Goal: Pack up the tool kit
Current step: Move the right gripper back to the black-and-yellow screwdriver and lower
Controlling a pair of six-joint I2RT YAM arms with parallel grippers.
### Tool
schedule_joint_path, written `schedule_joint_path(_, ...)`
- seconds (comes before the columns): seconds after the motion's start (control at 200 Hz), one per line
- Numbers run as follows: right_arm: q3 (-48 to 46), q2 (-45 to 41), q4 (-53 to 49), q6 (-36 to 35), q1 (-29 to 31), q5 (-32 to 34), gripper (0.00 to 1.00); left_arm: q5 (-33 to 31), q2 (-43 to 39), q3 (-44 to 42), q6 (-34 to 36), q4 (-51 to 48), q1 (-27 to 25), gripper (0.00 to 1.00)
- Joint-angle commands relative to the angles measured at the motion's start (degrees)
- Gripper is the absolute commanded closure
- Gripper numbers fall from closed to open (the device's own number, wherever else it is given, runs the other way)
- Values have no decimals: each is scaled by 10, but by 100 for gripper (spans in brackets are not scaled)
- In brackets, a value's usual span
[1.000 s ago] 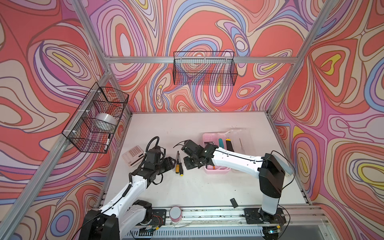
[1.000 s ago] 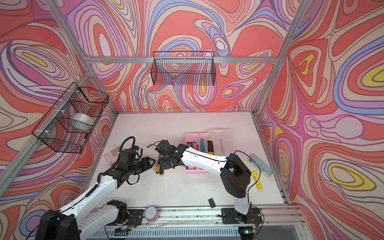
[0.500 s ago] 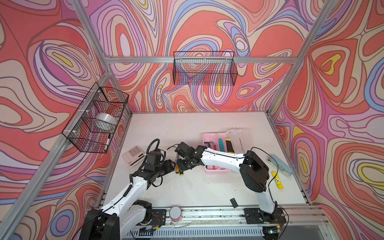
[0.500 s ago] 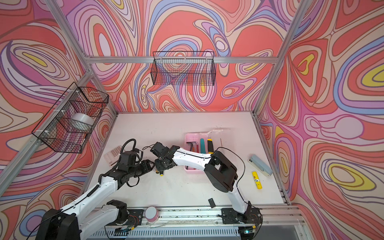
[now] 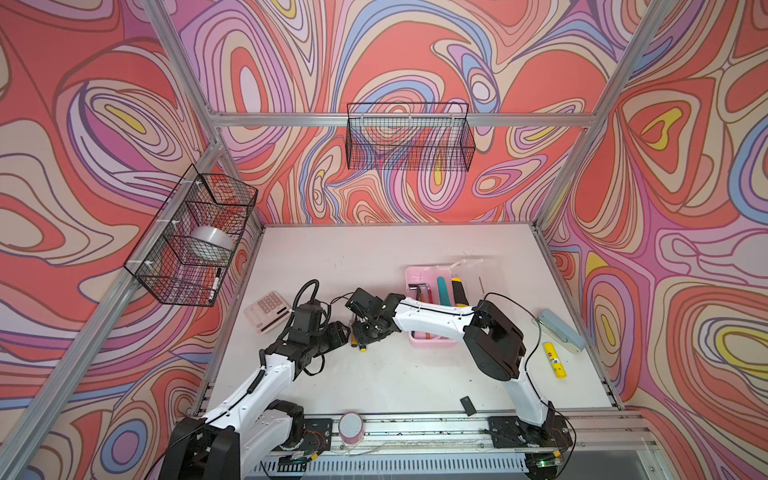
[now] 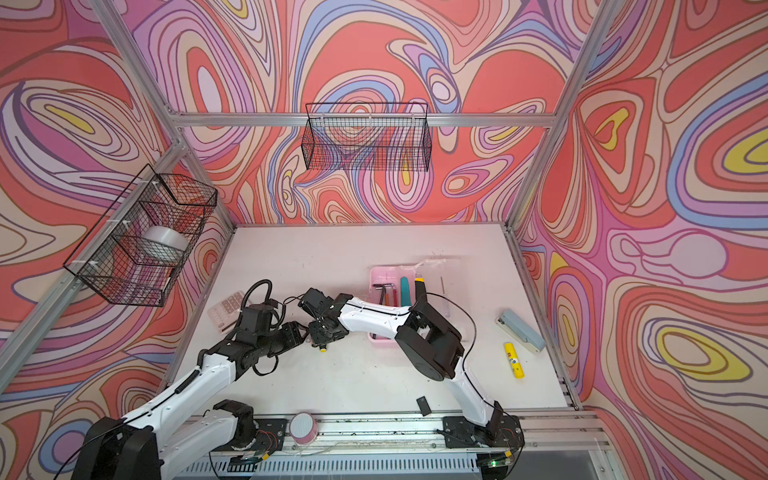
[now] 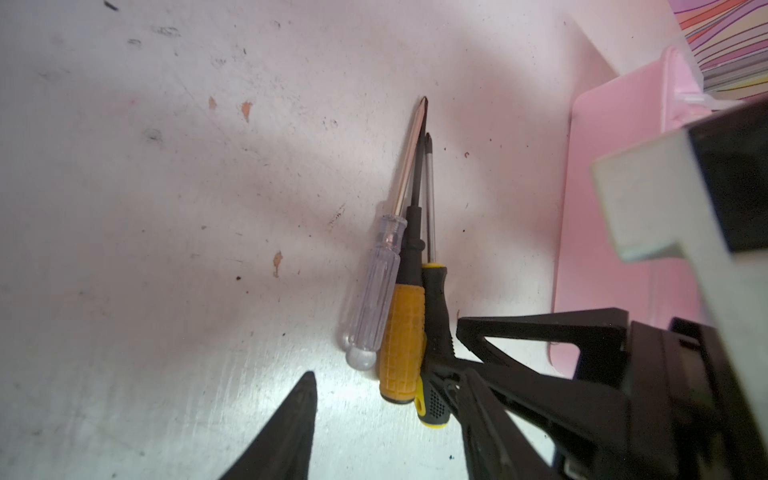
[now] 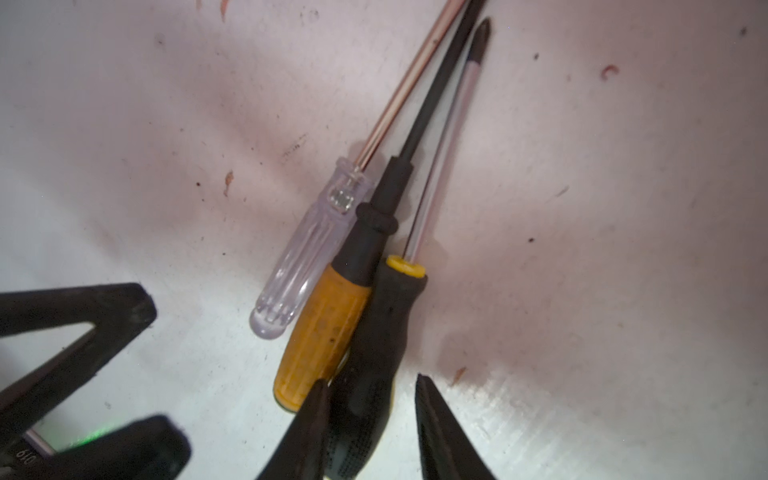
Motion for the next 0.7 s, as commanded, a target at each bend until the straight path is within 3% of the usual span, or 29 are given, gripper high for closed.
schedule_joint_path(0.0, 11, 17, -9, -6, 1, 13, 64, -6, 3, -6, 8, -2, 4, 45)
schedule_joint_path(0.696, 55, 31, -105, -13, 16, 119, 65, -11, 19, -12, 6, 14, 5, 45)
